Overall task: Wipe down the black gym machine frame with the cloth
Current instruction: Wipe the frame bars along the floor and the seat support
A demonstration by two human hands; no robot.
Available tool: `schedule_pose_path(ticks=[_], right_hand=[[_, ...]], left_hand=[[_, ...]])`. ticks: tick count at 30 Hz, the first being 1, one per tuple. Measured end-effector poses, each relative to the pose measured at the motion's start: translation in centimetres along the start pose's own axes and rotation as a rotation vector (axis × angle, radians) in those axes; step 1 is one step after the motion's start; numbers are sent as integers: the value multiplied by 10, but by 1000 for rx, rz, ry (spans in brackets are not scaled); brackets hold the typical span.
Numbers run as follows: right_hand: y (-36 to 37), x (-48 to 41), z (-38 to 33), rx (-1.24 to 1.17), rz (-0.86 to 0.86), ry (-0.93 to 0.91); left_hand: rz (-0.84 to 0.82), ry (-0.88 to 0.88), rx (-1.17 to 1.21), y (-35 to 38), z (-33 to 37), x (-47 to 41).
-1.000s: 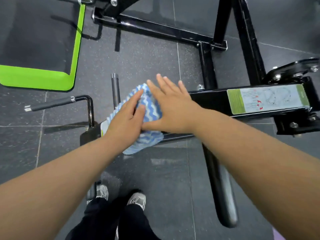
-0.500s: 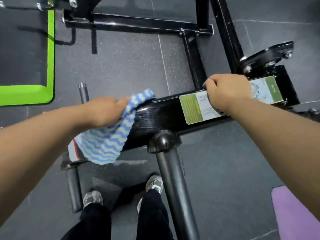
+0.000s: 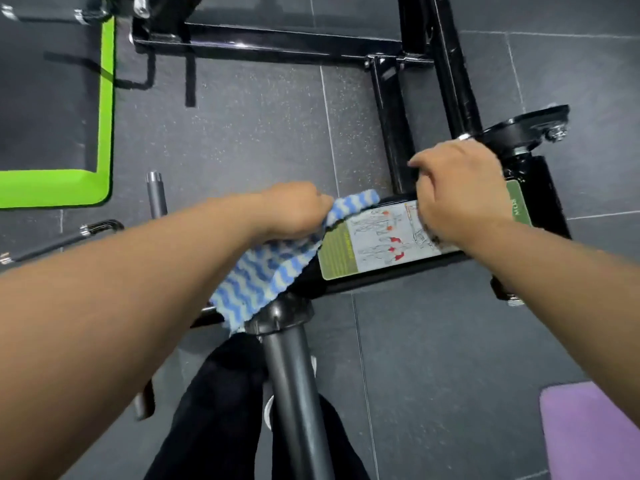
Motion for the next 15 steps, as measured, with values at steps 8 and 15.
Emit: schedule_pose_path(ticks=[8,15], right_hand=[[0,8,76,-44,127,652],[7,16,82,-20,47,893]], left_hand=[[-319,308,303,21,70,-29],[-488,-11,261,22,9,-23]])
Point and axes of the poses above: each hand's wrist, its own x-axis away from the middle knuckle, its own y-axis out of the palm, z = x × y, the point moved 8 cm from there along -x, towards the middle knuckle, and after that the axes turned 2 degrees about y, right-handed, at the moved point
